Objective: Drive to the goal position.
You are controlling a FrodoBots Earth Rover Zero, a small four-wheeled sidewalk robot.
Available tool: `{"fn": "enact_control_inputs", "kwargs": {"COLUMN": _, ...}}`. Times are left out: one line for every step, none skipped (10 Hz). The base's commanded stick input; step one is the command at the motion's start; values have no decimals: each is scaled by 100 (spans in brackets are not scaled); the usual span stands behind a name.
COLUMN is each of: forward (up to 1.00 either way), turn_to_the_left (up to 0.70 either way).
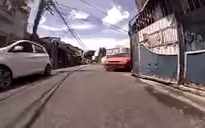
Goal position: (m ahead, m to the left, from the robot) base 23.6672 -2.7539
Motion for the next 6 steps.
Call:
{"fn": "enact_control_inputs", "kwargs": {"forward": 70, "turn_to_the_left": 11}}
{"fn": "enact_control_inputs", "kwargs": {"forward": 70, "turn_to_the_left": 11}}
{"fn": "enact_control_inputs", "kwargs": {"forward": 70, "turn_to_the_left": 11}}
{"fn": "enact_control_inputs", "kwargs": {"forward": 70, "turn_to_the_left": 12}}
{"fn": "enact_control_inputs", "kwargs": {"forward": 70, "turn_to_the_left": 12}}
{"fn": "enact_control_inputs", "kwargs": {"forward": 70, "turn_to_the_left": 12}}
